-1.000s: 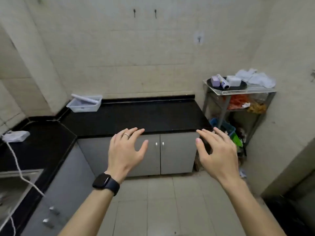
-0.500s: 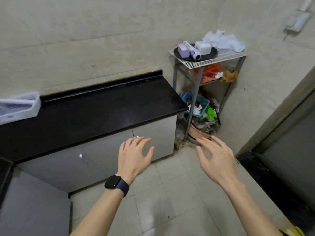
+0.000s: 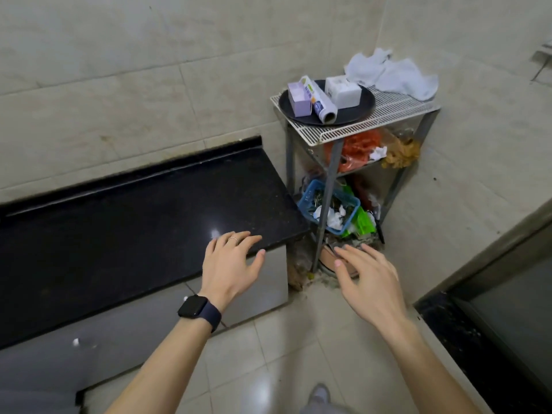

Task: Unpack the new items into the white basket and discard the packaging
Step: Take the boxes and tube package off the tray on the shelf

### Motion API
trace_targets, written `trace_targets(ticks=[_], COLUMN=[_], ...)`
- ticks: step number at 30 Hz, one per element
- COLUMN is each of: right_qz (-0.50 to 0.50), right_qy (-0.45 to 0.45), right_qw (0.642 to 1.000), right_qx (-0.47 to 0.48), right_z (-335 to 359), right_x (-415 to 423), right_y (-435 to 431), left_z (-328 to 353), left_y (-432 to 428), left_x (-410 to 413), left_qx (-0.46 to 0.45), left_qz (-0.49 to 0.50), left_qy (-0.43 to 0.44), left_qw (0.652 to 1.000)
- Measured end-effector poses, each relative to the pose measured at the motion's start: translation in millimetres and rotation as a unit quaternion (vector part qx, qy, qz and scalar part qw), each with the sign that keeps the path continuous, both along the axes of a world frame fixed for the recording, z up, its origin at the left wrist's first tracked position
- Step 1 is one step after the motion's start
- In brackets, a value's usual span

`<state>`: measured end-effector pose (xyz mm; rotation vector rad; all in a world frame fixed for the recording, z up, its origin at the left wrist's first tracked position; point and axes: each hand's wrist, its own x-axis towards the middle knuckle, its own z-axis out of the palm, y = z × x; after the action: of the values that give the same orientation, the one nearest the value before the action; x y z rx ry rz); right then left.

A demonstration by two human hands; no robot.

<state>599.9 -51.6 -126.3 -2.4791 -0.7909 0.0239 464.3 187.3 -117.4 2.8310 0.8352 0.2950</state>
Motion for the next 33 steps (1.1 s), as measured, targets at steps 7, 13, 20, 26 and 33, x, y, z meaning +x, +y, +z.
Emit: trace_targets(ticks=[7,13,20,26,33], right_qz=[0.032,0.049,0.041,-0.02,-0.011], right_qy=[-0.014,-0.029,-0.033,0.085,0.144], right_qw=[0.999,0.998,0.998,0.989,0.977], right_qx=[-0.026,-0.039,-0.023,-0.121,-0.157], right_z=[18.0,40.5,83.9,93.5,81.2], right_x=[128.3,240.1,365.5,439.6,480.1], right_y=[44.1,102.9,204.3,283.0,327.5], left_z=[14.7,34.0,70.1,69.3,56.5], left_y=[39.7,89.2,168.8,222.4,239.3], left_x=[122.2,234.4,379.7,477.7,540.4], left_qx=[-0.013,-0.022,-0.023,-0.134,-0.205], left_qz=[0.029,0.022,0.009,0.038,0.077], left_qy=[-0.04,-0.078,-0.128,-0.1,-0.001], left_qw=[0.999,0.996,0.991,0.985,0.976])
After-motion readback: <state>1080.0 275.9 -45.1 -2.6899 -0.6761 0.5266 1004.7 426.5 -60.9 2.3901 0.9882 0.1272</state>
